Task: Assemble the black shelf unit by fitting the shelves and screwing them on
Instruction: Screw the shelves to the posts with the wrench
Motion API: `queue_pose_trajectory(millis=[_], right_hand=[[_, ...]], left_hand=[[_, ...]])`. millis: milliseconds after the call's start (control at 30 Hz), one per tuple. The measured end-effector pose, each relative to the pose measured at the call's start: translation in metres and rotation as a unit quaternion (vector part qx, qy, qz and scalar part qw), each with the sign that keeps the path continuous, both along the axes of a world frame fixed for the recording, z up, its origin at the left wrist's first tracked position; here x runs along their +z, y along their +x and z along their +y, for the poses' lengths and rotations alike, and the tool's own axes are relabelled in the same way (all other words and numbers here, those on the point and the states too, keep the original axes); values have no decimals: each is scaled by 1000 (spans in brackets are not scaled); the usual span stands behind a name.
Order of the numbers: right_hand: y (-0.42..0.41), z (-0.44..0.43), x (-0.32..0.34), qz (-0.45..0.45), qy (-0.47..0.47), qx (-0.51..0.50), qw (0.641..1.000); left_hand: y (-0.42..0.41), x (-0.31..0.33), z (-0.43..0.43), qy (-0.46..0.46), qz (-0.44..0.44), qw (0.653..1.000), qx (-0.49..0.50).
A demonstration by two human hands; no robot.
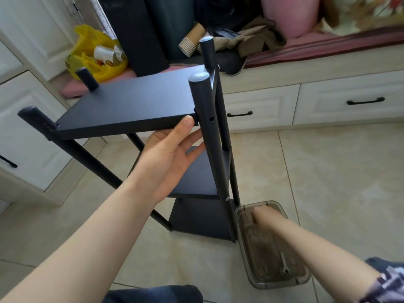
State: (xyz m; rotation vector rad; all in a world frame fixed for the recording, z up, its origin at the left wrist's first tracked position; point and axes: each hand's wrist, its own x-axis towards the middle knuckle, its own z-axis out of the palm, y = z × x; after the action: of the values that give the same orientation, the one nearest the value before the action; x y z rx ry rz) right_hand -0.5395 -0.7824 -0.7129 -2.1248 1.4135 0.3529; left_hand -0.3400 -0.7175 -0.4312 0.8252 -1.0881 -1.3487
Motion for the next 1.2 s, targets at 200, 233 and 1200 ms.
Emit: queue_pose_trajectory(millis=[200,233,1200], right_hand=[[-2,-16,104,-75,-57,53,994],[-5,-17,121,-91,-70,60,991],[-15,55,324,-558,-236,-17,795]], left_hand=[[-5,3,6,9,30,999,0],[-5,3,7,12,32,999,2],[-7,7,10,3,22,1000,11]])
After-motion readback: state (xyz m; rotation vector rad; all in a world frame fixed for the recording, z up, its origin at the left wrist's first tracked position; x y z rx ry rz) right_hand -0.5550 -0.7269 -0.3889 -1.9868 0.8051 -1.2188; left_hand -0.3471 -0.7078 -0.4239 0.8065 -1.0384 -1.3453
